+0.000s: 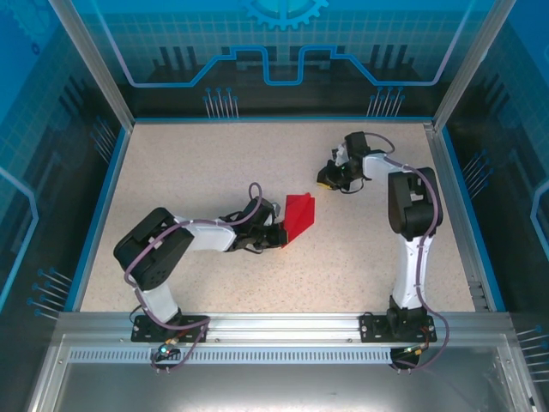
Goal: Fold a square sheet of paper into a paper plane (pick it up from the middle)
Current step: Fourth fold the wing at the center of the table, then pick up the paper from the center of the table.
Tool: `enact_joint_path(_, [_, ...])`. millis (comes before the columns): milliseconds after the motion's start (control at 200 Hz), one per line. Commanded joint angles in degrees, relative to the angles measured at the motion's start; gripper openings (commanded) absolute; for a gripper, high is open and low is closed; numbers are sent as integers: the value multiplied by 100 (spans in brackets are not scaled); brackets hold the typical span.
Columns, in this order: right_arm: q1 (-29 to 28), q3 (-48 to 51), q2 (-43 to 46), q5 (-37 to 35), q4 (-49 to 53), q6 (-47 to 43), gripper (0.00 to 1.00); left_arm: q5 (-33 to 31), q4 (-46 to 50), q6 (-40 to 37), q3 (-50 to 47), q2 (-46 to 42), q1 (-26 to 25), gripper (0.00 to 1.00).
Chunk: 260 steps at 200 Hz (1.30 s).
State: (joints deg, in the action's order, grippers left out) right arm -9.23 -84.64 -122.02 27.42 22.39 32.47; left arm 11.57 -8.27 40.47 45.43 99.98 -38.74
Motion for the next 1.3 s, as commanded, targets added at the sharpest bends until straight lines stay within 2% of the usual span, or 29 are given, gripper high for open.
enact_joint_path(0, [-25,523,770,35,-268,111,26,-75,488,-25,455,-462,-19,16])
enact_joint_path(75, [-99,905,1027,99,-425,242,35,-238,569,22,647,-567,9,29])
enact_joint_path(180, [-249,1286,1242,181,-569,441,44,-377,840,100,860,-577,160,39])
enact_joint_path(235, [-362,1424,1290,228,-645,527,46,-465,969,202,906,-563,298,46])
enact_joint_path(335, [-595,1521,1233,255,-717,639,49,-463,993,402,871,-516,610,52])
enact_joint_path(490, [-892,1482,937,382,-848,804,48,-352,1063,558,871,-385,936,60])
enact_joint_path(635, [-1035,1374,753,397,-816,830,46,-250,1054,594,871,-272,1025,65])
enact_joint_path(980, [-1050,1398,745,-171,-533,943,48,-203,1016,638,823,-206,1140,77])
enact_joint_path(1110, [-1064,1371,695,-81,-608,978,48,-260,1034,651,779,-207,1173,81])
enact_joint_path(1296, [-1133,1440,672,471,-1034,963,39,-230,974,634,723,-250,1205,85])
